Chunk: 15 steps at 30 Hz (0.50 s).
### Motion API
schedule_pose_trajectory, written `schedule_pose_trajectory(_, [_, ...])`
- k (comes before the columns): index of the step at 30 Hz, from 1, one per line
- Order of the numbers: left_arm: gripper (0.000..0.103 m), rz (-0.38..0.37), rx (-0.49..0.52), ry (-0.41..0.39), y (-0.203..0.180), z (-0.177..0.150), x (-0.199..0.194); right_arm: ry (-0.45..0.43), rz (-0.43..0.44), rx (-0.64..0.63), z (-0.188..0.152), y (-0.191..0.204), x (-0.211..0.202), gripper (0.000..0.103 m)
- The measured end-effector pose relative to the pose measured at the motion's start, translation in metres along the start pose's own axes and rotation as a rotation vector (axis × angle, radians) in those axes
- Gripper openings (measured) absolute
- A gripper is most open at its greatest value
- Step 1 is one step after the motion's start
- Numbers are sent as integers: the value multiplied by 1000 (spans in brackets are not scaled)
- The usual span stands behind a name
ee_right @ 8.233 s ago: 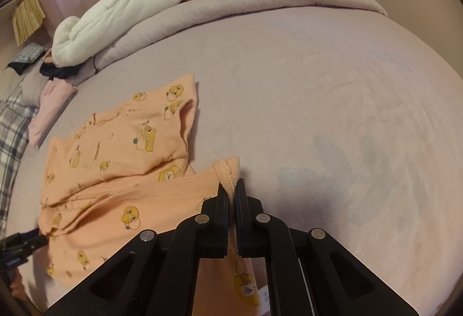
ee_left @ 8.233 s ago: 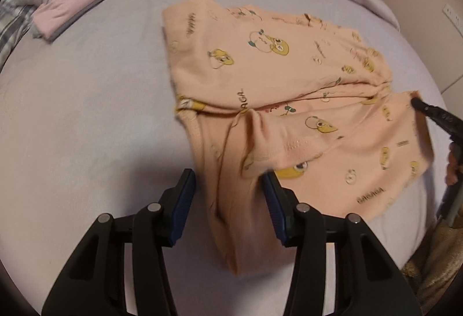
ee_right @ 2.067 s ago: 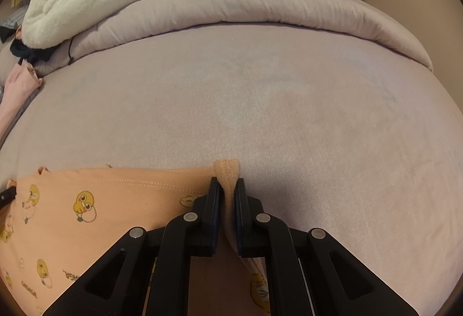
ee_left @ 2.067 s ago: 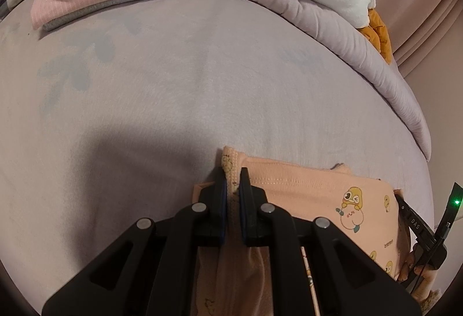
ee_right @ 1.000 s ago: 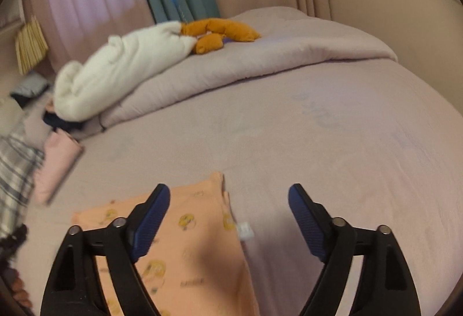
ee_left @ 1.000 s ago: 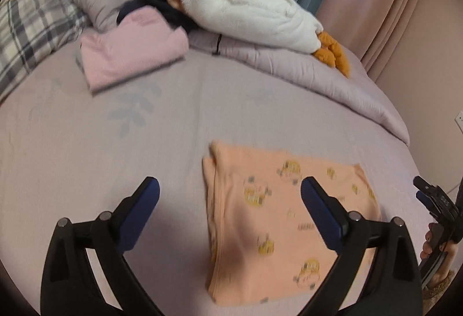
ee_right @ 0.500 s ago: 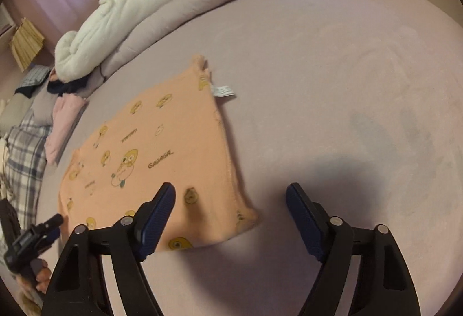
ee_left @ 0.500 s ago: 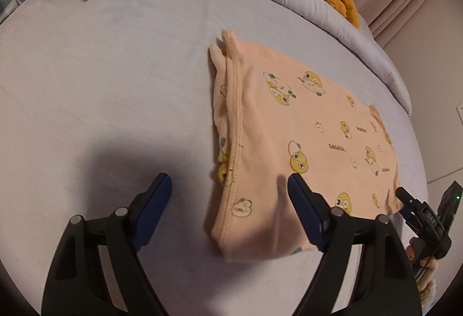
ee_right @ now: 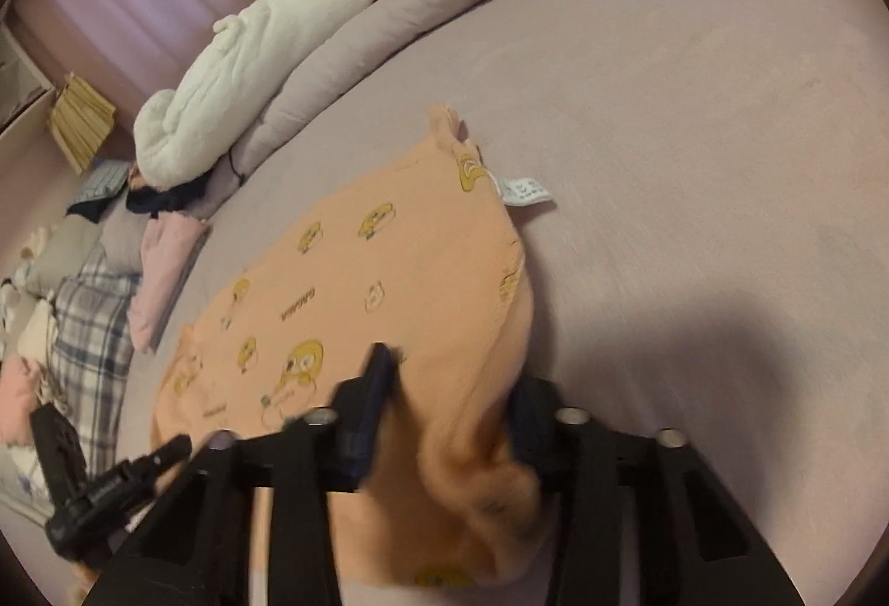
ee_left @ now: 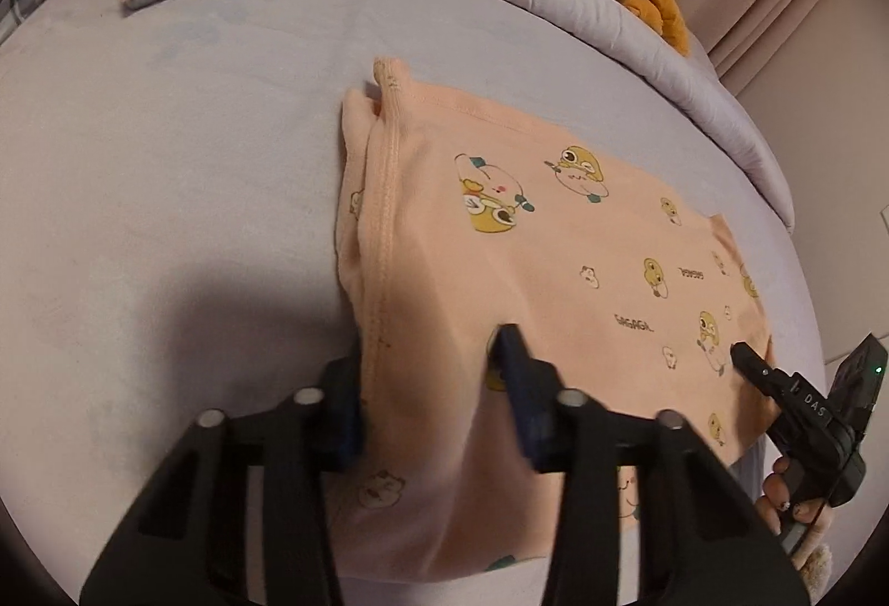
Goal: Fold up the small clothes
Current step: 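Grasp the onesie side edge with the right tool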
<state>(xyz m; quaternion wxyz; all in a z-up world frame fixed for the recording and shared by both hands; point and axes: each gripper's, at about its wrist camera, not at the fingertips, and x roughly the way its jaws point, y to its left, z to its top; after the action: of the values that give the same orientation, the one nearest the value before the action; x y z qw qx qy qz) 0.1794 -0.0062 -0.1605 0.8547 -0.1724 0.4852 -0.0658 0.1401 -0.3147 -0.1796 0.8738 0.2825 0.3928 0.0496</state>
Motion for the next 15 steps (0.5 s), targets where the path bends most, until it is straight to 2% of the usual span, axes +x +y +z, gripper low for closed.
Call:
schedule_pose_trajectory(2, [20, 0, 2, -11, -1, -2, -6, -2, 5, -8, -3, 2, -6, 21])
schedule_pose_trajectory(7, [18, -39, -14, -28, -2, -9, -32, -29, 43, -49, -7, 15, -34, 19])
schedule_pose_trajectory(15, [18, -49, 45, -20, -10, -43, -75, -12, -3, -158, -28, 34, -84, 19])
